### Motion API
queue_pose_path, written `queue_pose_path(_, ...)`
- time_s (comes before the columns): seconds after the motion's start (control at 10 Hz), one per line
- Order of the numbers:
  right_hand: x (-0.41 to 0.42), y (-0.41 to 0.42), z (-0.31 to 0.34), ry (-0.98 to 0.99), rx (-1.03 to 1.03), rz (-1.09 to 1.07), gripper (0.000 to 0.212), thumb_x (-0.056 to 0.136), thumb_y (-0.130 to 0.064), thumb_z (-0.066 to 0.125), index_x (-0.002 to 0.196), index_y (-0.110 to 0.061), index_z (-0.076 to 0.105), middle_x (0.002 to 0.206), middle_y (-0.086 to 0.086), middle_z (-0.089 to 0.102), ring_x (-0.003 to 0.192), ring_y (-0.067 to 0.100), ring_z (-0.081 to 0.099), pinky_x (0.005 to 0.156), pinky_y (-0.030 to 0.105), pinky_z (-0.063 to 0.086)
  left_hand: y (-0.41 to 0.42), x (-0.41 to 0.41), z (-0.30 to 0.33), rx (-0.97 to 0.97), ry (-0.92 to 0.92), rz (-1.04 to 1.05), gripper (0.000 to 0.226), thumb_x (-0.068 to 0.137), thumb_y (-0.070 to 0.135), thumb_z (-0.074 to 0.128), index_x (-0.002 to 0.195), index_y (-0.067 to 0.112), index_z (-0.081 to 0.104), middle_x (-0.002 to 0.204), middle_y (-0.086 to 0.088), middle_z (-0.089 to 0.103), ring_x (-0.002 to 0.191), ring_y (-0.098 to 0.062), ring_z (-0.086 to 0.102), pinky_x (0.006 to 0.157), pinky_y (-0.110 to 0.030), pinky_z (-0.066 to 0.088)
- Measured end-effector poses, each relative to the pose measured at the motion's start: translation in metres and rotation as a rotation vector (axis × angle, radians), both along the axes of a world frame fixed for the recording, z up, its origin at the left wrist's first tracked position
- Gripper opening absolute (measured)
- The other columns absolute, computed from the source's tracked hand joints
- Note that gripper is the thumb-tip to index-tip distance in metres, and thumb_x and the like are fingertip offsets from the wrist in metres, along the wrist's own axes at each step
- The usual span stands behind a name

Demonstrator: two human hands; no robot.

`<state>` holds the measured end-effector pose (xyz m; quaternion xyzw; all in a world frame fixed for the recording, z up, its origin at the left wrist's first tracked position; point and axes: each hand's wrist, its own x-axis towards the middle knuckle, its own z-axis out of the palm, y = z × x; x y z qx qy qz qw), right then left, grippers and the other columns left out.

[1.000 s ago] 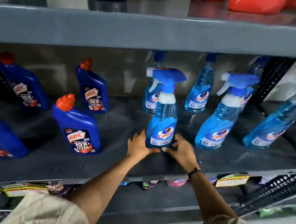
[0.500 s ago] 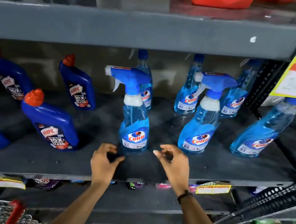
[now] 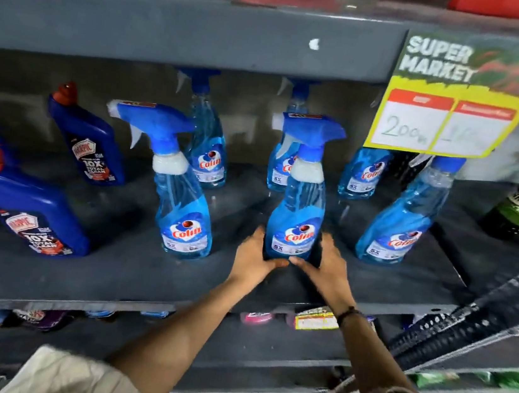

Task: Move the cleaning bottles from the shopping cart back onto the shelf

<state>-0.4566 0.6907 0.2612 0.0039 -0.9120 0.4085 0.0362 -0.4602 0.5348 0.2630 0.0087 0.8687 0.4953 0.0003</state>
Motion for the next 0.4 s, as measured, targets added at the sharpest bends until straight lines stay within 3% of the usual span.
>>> queue_pose_path(0.1, -0.004, 0.006, 0.002, -0.033, 0.012, 0.023, 0.057, 0.069, -0.034, 0.074, 0.109, -0.005, 0.046, 0.114, 0.014, 0.062, 0.111, 0.032, 0.053, 0.094, 0.050, 0.043, 0.004, -0.001, -0.003, 0.021, 0.017, 0.048, 0.069, 0.063, 0.015, 0.080, 0.122, 0.009, 0.045, 0.121, -0.014, 0.064, 0.110, -0.030, 0.060, 0.088, -0.047, 0.053)
queue_pose_path(0.3, 0.003, 0.012, 0.005, -0.008, -0.159, 0.043, 0.055, 0.071, -0.020, 0.075, 0.116, -0.006, 0.047, 0.117, 0.008, 0.062, 0.107, 0.018, 0.057, 0.088, 0.024, 0.045, 0.005, 0.002, -0.003, -0.030, 0.059, 0.004, 0.064, 0.062, 0.015, 0.081, 0.116, 0.007, 0.047, 0.117, -0.015, 0.065, 0.110, -0.029, 0.059, 0.092, -0.045, 0.051)
queue_pose_path(0.4, 0.011, 0.012, 0.005, 0.078, -0.317, -0.081, 0.065, 0.068, -0.020, 0.078, 0.124, -0.011, 0.045, 0.110, 0.001, 0.059, 0.100, 0.013, 0.055, 0.083, 0.019, 0.043, 0.001, 0.007, -0.004, -0.031, 0.095, 0.022, 0.061, 0.068, 0.015, 0.078, 0.120, 0.006, 0.047, 0.119, -0.014, 0.064, 0.111, -0.028, 0.058, 0.096, -0.041, 0.048)
